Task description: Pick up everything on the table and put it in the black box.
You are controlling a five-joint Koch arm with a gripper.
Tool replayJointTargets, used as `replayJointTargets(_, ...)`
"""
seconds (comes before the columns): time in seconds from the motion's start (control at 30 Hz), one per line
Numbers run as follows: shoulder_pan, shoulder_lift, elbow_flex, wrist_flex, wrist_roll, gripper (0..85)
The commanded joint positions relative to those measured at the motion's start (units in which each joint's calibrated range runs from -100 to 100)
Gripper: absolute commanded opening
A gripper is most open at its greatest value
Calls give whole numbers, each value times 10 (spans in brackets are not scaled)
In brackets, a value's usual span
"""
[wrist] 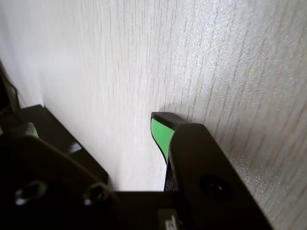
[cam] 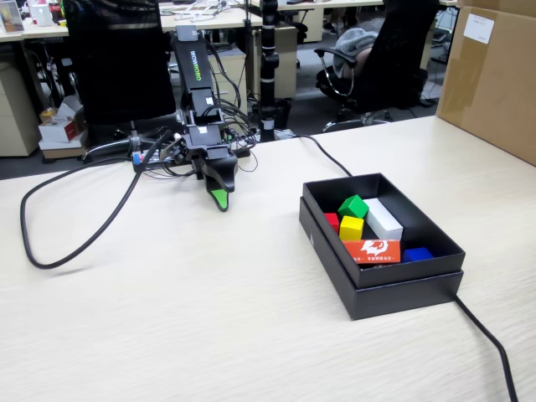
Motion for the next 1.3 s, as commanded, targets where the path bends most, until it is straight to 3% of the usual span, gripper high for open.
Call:
replayJointTargets(0.0,-1,-13,-11,21,3,479)
replayJointTargets(1.27,-2,-8,-51,28,4,488)
